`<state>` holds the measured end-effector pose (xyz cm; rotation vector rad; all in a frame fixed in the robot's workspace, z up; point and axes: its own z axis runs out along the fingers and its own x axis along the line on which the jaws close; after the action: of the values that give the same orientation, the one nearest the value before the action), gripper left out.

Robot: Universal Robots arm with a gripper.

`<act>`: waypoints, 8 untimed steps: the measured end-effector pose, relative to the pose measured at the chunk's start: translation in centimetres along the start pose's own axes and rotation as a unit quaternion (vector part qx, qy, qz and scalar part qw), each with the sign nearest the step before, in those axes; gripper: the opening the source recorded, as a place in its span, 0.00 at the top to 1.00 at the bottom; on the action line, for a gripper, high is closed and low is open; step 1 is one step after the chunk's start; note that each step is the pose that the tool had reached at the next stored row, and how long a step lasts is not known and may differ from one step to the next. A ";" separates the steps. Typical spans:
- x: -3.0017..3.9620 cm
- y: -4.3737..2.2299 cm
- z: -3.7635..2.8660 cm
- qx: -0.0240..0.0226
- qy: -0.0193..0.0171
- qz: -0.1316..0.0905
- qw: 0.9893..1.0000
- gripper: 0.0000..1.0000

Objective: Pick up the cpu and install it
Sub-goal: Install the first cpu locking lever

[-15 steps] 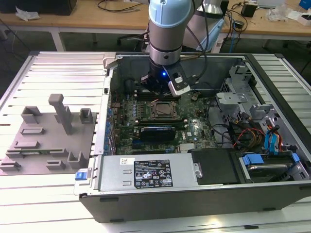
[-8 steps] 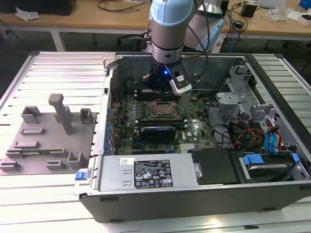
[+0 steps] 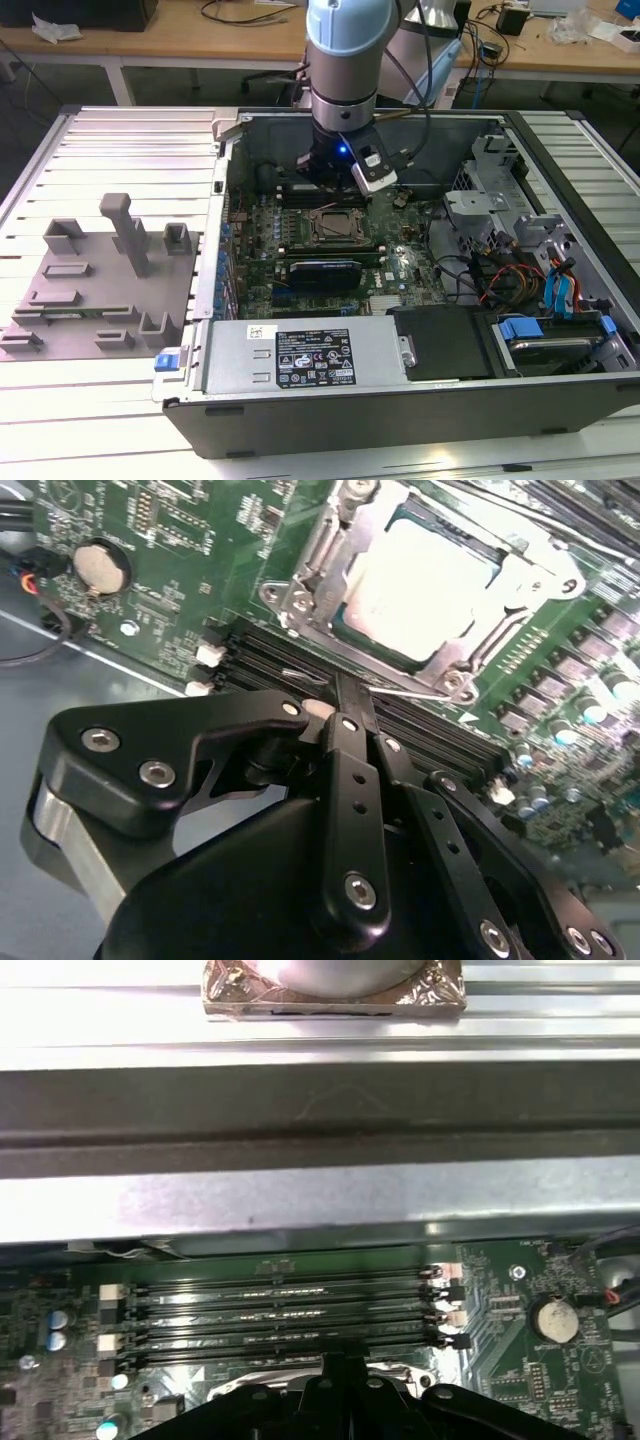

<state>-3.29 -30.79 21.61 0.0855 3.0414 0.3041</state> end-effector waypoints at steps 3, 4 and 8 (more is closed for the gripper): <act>0.28 0.13 0.16 0.000 -0.002 -0.001 1.000 0.89; 0.46 0.19 0.25 0.000 -0.003 -0.001 1.000 0.89; 0.89 0.19 0.59 -0.001 -0.009 -0.003 1.000 0.89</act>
<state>-4.11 -30.43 21.00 0.0798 3.0226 0.3030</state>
